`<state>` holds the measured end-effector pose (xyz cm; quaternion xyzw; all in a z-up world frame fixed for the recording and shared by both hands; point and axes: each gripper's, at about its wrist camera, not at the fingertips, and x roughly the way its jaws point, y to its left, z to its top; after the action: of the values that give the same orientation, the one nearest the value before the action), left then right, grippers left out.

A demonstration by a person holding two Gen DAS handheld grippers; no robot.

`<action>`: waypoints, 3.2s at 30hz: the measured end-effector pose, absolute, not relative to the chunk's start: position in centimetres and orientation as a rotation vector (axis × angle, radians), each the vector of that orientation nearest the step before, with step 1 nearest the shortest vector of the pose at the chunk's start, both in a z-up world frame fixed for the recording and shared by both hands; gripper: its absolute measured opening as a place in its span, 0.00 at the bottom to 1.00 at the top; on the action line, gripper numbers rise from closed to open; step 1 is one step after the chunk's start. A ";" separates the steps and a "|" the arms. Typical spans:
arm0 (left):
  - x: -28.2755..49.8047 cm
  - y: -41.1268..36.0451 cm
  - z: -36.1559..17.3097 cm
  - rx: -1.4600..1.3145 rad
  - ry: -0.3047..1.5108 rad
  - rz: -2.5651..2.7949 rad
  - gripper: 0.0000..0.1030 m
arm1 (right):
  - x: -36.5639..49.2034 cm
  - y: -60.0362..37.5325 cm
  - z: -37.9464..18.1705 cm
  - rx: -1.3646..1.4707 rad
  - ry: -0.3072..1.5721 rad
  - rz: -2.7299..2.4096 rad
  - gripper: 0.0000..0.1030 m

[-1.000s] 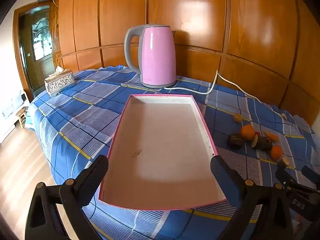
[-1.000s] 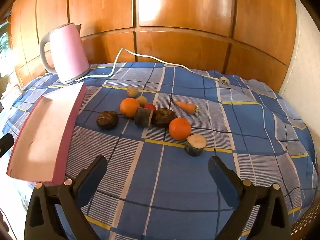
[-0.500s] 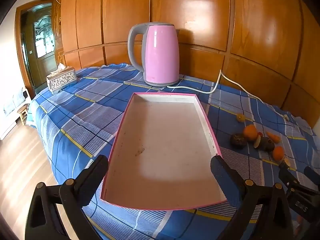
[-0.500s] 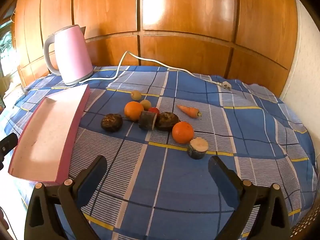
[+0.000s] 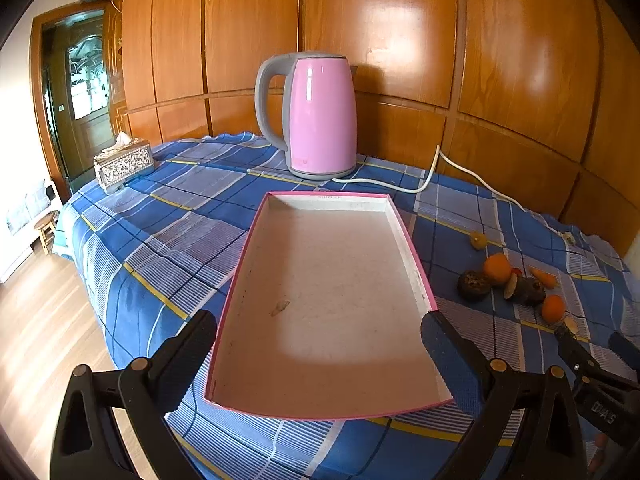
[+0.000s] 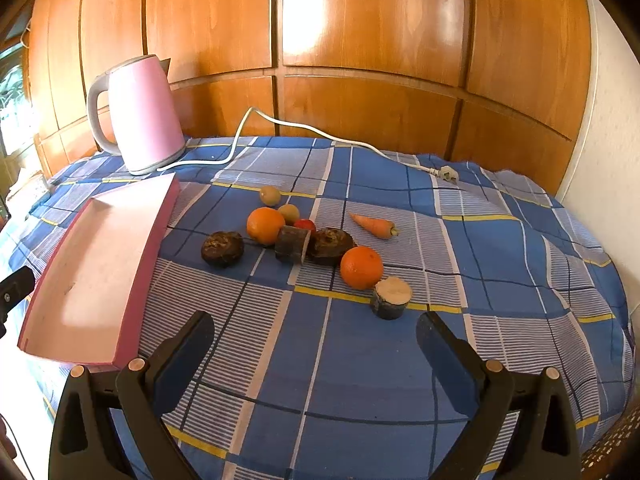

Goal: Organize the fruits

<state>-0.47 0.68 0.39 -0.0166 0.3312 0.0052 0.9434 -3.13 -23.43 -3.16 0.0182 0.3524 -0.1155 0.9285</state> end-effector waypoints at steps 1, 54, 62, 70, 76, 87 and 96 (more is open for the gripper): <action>-0.5 0.6 0.4 -0.033 0.675 0.010 1.00 | -3.2 -23.4 -3.1 0.036 0.720 -0.237 1.00; -0.5 -0.8 0.5 -0.011 0.693 -0.027 1.00 | -3.8 -24.4 -2.4 0.063 0.693 -0.271 1.00; -0.4 -1.6 0.3 0.008 0.703 -0.054 1.00 | -3.9 -25.2 -2.6 0.078 0.695 -0.284 1.00; -0.1 -2.3 0.1 0.001 0.727 -0.123 1.00 | -3.8 -25.9 -2.7 0.088 0.699 -0.292 1.00; 0.8 -3.1 -0.3 -0.046 0.790 -0.274 1.00 | -3.9 -28.1 -2.9 0.124 0.703 -0.347 1.00; 2.7 -5.4 -0.5 -0.031 0.842 -0.430 1.00 | -4.9 -38.5 -5.3 0.266 0.762 -0.632 1.00; 5.2 -7.5 0.0 0.054 0.829 -0.475 1.00 | -5.9 -42.7 -6.7 0.318 0.785 -0.750 1.00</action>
<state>5.22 -7.46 -0.05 0.0258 0.3989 -0.2286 0.8877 -5.94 -42.73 -6.70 0.1508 0.3720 -0.3552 0.8442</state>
